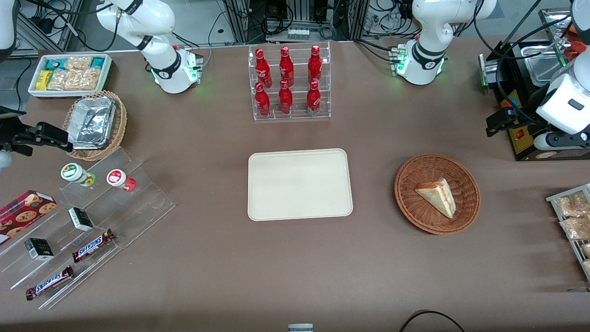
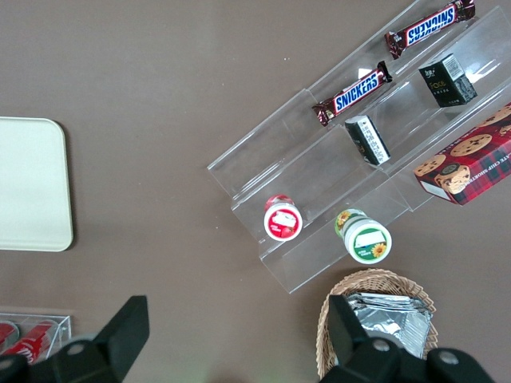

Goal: Place sandwich from basket to tray
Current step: 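Move the left gripper over the wicker basket above the sandwich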

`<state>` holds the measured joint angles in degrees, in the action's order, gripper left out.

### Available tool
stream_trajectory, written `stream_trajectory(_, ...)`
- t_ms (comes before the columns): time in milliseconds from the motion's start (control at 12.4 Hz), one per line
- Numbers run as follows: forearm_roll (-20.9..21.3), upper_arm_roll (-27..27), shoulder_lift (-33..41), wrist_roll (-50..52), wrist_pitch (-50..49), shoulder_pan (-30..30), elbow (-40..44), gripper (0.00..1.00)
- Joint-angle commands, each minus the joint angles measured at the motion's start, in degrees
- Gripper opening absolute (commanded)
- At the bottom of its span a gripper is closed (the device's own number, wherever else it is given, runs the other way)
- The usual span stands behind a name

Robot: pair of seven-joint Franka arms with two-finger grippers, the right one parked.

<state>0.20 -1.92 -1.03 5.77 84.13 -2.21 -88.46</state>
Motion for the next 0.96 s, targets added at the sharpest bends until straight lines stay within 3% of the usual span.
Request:
stream_trajectory(0,0.8,-0.5,1.2,-0.8,-1.4,0.8,0.7,1.00)
stream_trajectory(241,1.0,-0.5,-0.6,-0.3,0.6,1.0,-0.9,1.00)
stream_trajectory(482,1.6,-0.5,-0.6,1.2,8.7,1.0,-9.3,1.00)
stream_trajectory(884,1.6,-0.5,-1.3,21.4,26.2,0.9,-23.0,1.00)
